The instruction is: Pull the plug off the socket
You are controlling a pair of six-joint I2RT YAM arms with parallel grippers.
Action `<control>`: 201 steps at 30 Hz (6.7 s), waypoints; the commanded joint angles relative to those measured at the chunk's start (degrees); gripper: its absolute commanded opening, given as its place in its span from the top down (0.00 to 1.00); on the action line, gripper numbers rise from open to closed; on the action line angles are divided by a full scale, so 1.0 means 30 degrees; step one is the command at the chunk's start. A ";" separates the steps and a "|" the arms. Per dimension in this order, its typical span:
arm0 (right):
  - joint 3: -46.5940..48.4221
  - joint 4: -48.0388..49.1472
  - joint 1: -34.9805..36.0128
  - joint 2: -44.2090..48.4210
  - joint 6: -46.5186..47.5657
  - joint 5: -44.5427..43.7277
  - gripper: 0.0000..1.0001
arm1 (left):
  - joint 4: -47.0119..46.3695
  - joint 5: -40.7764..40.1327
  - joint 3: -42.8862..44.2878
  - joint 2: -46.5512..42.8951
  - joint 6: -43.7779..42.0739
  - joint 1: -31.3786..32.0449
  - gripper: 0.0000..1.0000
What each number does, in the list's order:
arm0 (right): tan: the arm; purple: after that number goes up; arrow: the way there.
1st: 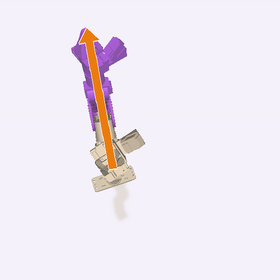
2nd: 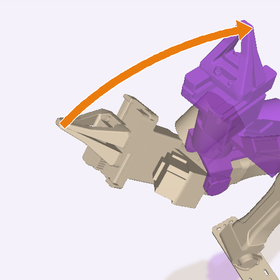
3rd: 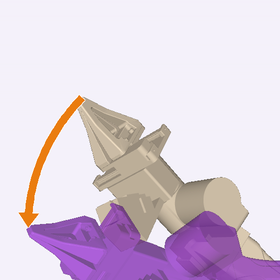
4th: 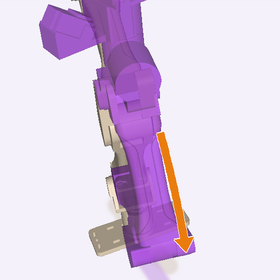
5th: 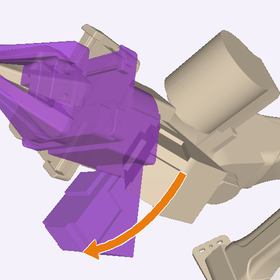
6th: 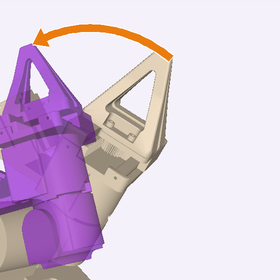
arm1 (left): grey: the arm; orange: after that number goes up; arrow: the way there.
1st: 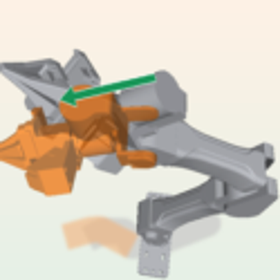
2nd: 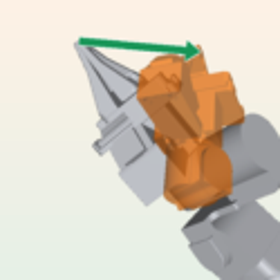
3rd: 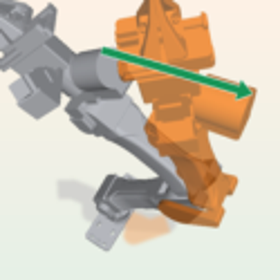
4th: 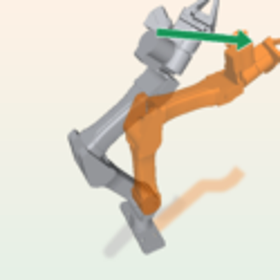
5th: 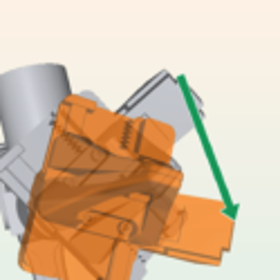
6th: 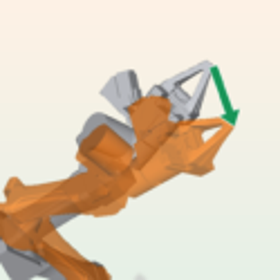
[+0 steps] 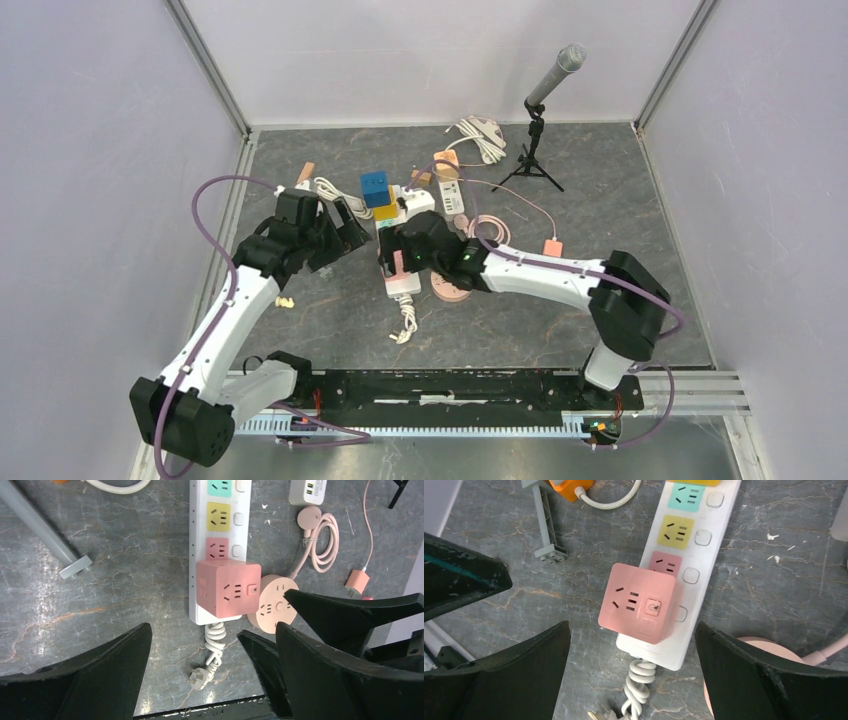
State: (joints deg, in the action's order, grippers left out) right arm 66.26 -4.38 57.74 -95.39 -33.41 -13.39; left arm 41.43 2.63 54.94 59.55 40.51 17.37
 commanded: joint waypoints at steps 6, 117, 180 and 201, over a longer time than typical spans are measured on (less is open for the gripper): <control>0.2854 -0.1466 0.1116 -0.3047 -0.1335 -0.3240 0.03 | 0.0019 -0.1619 -0.1142 -0.1283 0.1201 -0.0105 0.00; 0.3409 -0.0327 -0.0122 -0.1817 0.3872 0.1491 1.00 | -0.9460 0.3088 -0.3774 1.2573 0.4074 0.0042 0.67; -0.3847 -0.9000 -0.6794 0.3177 0.5564 -0.8179 1.00 | -0.2520 -0.0351 -0.0119 0.3059 -0.1620 0.0390 0.00; -0.4525 -0.9295 -0.6647 0.3802 0.5705 -0.2883 0.08 | -0.0386 -0.0686 -0.0987 -0.1254 -0.1740 0.0393 0.00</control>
State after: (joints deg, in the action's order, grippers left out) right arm 53.01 -34.37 37.45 -88.33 -16.82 -28.93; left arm 38.94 1.45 51.57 58.11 37.60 18.50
